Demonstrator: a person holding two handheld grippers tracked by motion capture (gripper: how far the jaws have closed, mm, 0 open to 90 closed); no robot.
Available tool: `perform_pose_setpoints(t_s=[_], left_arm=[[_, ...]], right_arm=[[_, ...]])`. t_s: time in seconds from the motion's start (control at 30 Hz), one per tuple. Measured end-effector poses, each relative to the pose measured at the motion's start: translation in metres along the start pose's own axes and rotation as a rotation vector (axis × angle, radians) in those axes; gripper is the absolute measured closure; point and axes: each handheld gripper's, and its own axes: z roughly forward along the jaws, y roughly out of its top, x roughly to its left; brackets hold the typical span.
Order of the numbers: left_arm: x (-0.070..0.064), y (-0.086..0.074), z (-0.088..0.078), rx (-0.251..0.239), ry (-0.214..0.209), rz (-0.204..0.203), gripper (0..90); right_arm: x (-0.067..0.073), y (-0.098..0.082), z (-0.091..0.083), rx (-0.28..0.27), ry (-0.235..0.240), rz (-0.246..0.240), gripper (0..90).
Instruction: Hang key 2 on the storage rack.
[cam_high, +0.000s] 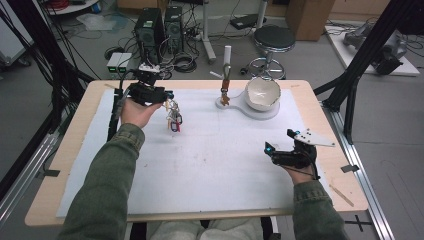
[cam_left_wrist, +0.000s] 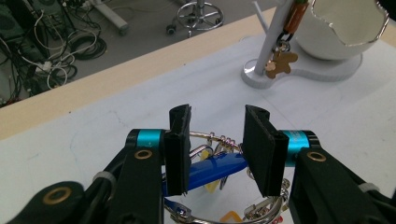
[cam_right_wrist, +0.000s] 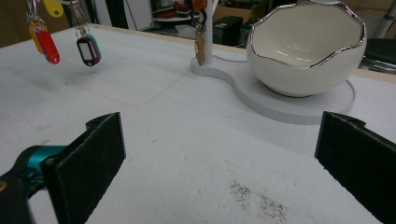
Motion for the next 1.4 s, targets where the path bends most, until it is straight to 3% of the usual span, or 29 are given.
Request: perform_pose_setpoints(t_s=[0.27, 0.87, 1.4], left_arm=[[-0.003, 0.016, -0.005, -0.033, 0.0, 0.001, 62.1], [-0.015, 0.044, 0.002, -0.042, -0.015, 0.032, 62.1], [-0.022, 0.07, 0.005, -0.065, -0.009, 0.021, 62.0]], right_arm=[[0.0, 0.0, 0.0, 0.001, 0.001, 0.004, 0.7], [-0.001, 0.0, -0.002, -0.004, -0.001, 0.009, 0.7], [-0.003, 0.0, -0.004, -0.017, 0.006, 0.026, 0.7]])
